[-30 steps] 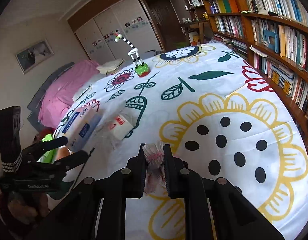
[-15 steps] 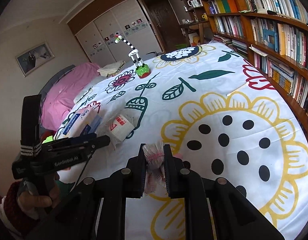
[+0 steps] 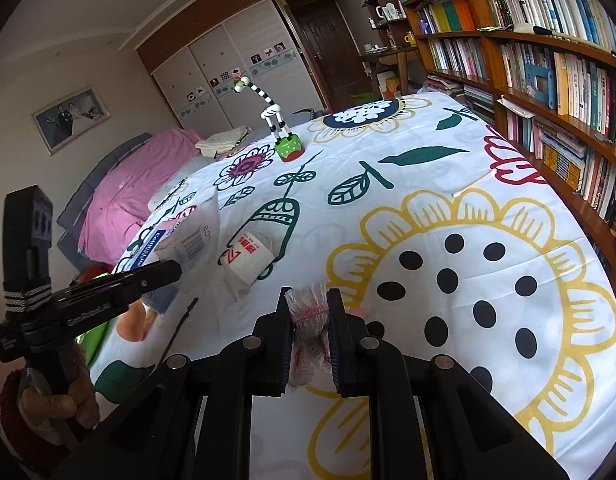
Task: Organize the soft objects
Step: 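Grasp the large barcoded clear bag with the left tool while the right tool holds the small bag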
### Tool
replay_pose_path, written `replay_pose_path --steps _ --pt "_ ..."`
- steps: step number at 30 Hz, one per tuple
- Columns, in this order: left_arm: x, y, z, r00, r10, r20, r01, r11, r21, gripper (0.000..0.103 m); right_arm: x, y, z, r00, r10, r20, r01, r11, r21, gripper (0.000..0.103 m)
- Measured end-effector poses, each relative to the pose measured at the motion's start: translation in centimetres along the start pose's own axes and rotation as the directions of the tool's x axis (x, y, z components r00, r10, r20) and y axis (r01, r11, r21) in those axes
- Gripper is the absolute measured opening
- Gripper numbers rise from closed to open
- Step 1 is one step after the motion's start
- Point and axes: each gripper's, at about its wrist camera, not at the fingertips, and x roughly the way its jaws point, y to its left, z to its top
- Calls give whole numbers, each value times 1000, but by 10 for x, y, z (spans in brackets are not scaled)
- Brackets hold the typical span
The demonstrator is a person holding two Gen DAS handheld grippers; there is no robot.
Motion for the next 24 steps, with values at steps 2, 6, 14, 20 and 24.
replay_pose_path --steps 2,6,14,20,24 --pt "-9 -1 -2 1000 -9 9 9 1000 2 15 -2 2 -1 1000 4 2 -4 1000 -1 16" --pt "-24 -3 -7 1000 -20 20 20 1000 8 15 -8 6 -5 1000 13 4 -13 1000 -4 16" --pt "-41 -11 -33 998 -58 -16 58 998 38 15 -13 14 -19 1000 24 -15 -24 1000 -9 16" --pt "-37 -16 -51 999 -29 -42 31 998 63 102 -12 18 -27 999 28 -35 -29 1000 -8 16" --pt "-33 -17 -50 999 -29 -37 32 997 71 102 -11 19 -30 999 25 -43 -25 1000 -8 16"
